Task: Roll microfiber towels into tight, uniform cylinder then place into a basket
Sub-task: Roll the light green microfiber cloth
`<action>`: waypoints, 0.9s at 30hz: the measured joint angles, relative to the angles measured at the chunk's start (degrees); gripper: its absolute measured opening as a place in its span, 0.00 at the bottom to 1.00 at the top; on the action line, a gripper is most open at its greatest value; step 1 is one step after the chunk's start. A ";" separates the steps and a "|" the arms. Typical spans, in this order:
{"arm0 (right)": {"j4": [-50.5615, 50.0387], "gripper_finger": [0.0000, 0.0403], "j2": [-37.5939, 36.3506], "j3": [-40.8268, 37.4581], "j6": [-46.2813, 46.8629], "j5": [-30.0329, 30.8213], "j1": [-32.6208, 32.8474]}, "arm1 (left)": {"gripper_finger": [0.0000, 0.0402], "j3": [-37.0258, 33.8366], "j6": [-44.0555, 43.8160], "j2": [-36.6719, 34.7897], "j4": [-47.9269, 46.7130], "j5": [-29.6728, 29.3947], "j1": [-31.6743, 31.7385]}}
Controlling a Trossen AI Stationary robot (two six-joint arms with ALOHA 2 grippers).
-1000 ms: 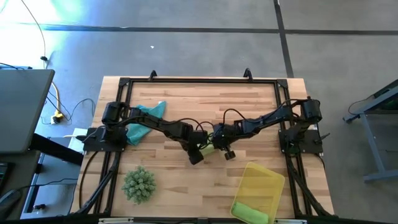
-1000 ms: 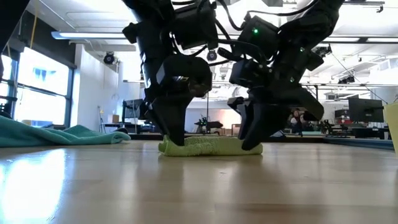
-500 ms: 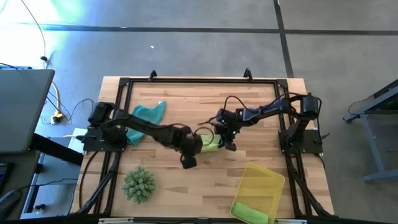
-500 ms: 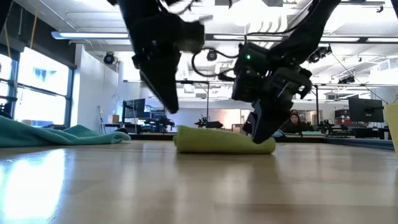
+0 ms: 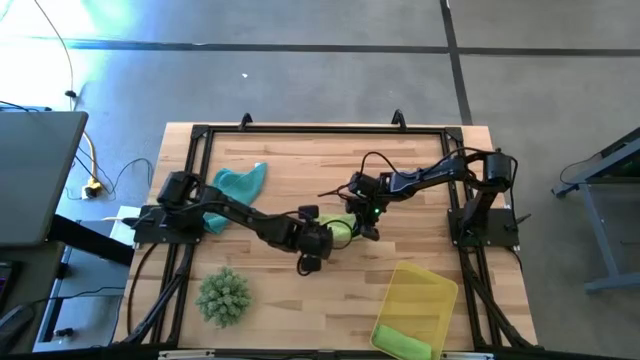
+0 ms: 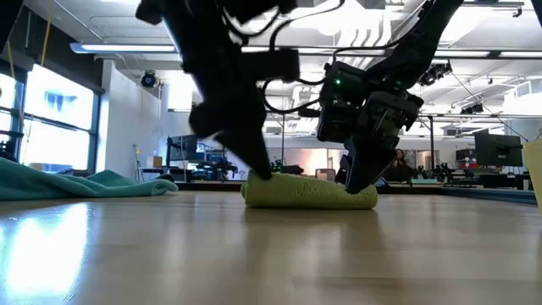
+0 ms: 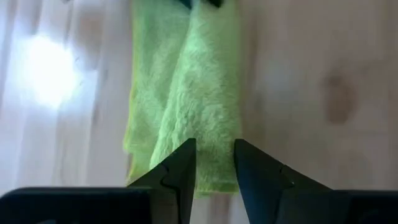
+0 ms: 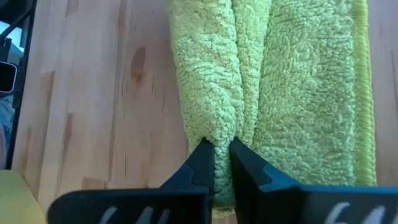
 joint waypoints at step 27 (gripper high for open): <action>-5.74 0.39 -12.51 0.15 -30.93 18.62 1.03 | 0.02 0.14 -9.69 2.88 -4.40 40.48 17.66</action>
